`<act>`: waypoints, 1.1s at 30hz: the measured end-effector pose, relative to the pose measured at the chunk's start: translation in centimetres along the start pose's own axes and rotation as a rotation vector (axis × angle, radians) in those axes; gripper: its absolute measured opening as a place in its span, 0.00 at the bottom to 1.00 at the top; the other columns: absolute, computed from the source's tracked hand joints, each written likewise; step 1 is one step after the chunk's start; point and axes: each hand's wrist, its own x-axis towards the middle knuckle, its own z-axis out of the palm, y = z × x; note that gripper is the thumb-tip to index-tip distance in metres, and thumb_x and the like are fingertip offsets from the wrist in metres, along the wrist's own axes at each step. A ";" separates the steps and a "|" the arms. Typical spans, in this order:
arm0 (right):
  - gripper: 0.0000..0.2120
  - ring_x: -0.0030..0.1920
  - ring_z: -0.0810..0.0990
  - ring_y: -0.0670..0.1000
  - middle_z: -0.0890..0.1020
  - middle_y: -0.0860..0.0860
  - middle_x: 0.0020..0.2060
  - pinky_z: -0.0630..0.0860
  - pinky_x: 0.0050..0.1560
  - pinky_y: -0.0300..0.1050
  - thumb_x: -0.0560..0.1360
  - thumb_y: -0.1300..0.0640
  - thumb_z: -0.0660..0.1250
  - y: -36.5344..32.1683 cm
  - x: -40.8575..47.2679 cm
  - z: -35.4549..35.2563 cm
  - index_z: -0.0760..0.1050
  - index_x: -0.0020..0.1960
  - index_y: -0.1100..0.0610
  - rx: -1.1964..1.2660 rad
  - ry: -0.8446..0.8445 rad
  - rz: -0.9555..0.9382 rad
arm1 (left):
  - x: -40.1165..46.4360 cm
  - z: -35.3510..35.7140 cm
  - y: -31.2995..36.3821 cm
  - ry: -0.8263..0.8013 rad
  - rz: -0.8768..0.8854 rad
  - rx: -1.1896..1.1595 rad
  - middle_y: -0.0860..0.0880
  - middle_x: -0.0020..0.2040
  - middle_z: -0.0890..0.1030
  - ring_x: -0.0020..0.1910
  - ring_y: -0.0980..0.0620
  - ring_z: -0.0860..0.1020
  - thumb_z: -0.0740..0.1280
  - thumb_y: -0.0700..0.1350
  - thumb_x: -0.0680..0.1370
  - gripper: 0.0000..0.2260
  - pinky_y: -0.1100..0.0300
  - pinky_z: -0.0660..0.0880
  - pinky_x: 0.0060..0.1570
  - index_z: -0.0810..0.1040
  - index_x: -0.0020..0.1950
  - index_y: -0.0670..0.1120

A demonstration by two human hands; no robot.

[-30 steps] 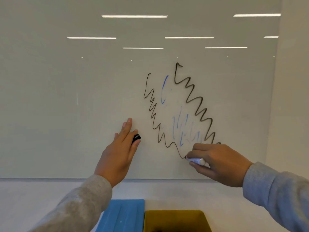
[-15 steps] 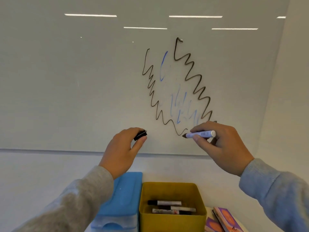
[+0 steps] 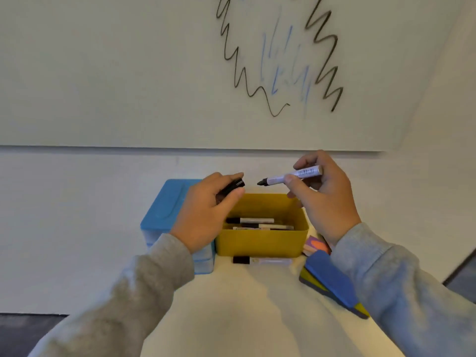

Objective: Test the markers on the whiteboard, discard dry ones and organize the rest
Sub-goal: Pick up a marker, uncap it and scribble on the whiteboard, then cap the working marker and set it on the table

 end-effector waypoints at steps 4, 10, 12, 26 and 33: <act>0.12 0.37 0.84 0.52 0.82 0.53 0.41 0.81 0.34 0.47 0.76 0.60 0.72 2.3 -3.6 1.2 0.71 0.53 0.51 0.103 0.062 0.152 | -4.0 2.3 -1.0 -0.022 -0.073 -0.038 0.59 0.45 0.77 0.47 0.62 0.75 0.63 0.48 0.82 0.18 0.73 0.69 0.47 0.73 0.73 0.50; 0.13 0.32 0.82 0.53 0.84 0.59 0.41 0.77 0.28 0.44 0.77 0.64 0.69 5.1 -8.3 2.3 0.70 0.57 0.54 0.278 0.190 0.345 | -8.8 4.3 -1.7 -0.001 -0.134 -0.087 0.63 0.42 0.71 0.44 0.63 0.73 0.61 0.46 0.83 0.20 0.74 0.67 0.46 0.68 0.76 0.50; 0.12 0.32 0.81 0.54 0.84 0.59 0.41 0.75 0.27 0.44 0.78 0.65 0.69 6.0 -9.7 2.7 0.71 0.55 0.53 0.343 0.232 0.408 | -10.2 4.8 -2.5 -0.038 -0.187 -0.158 0.64 0.43 0.70 0.45 0.62 0.73 0.60 0.47 0.83 0.21 0.73 0.68 0.48 0.67 0.77 0.51; 0.11 0.28 0.76 0.53 0.83 0.61 0.36 0.71 0.28 0.44 0.77 0.68 0.67 9.6 -13.6 5.0 0.69 0.53 0.55 0.498 0.308 0.602 | -13.4 6.0 -6.2 -0.148 -0.560 -0.388 0.51 0.48 0.84 0.43 0.51 0.84 0.68 0.41 0.80 0.06 0.56 0.81 0.50 0.78 0.56 0.48; 0.10 0.30 0.75 0.54 0.83 0.61 0.36 0.71 0.30 0.45 0.77 0.69 0.66 9.9 -13.8 5.1 0.70 0.52 0.56 0.459 0.187 0.597 | -13.5 5.8 -6.7 -0.100 -0.574 -0.451 0.51 0.46 0.85 0.43 0.52 0.83 0.65 0.42 0.82 0.06 0.64 0.79 0.44 0.80 0.55 0.48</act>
